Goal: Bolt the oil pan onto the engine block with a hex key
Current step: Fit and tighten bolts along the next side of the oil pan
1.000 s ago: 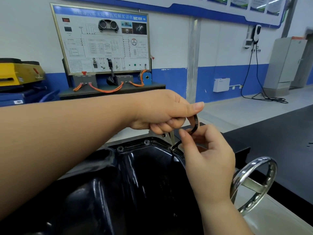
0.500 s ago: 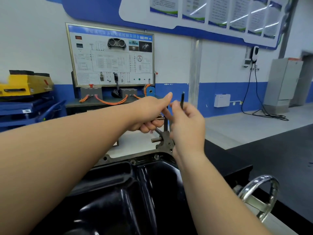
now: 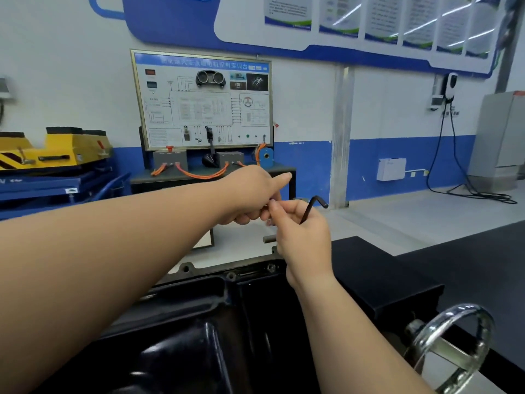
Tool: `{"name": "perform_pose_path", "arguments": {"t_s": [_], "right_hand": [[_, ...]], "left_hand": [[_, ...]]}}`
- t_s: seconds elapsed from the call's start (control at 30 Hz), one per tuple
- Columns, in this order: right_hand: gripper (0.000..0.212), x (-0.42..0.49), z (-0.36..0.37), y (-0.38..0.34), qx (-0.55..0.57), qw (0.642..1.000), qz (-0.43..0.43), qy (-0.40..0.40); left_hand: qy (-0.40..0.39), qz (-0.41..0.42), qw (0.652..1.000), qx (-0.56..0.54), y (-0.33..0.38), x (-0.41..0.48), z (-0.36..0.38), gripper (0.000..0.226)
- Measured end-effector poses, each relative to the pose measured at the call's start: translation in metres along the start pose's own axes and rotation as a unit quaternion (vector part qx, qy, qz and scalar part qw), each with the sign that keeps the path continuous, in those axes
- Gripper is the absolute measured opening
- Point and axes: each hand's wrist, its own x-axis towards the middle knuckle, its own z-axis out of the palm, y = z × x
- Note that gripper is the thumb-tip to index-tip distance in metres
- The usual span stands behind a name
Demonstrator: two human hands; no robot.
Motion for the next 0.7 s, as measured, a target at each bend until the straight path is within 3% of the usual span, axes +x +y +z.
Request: {"name": "perform_pose_path", "arguments": {"t_s": [0.17,0.33,0.47,0.6,0.7], "right_hand": [[0.031,0.0,0.002,-0.002,0.074,0.994,0.078,0.018],[0.026,-0.001,0.0,-0.009,0.228,0.962,0.153,-0.004],[0.028,0.0,-0.003,-0.009,0.266,0.948,0.172,-0.023],[0.029,0.0,-0.004,-0.009,0.238,0.956,0.171,-0.014],[0.026,0.0,-0.007,-0.009,0.121,0.983,0.118,0.068]], "left_hand": [[0.035,0.033,0.995,0.083,0.001,-0.01,-0.015,0.033],[-0.007,0.08,0.995,0.059,0.001,-0.02,-0.012,0.017],[0.03,0.107,0.992,0.051,-0.003,-0.017,-0.007,0.007],[0.06,0.141,0.988,0.039,-0.009,-0.016,-0.005,0.001],[0.061,0.147,0.985,0.068,-0.015,-0.014,-0.005,0.005]]}}
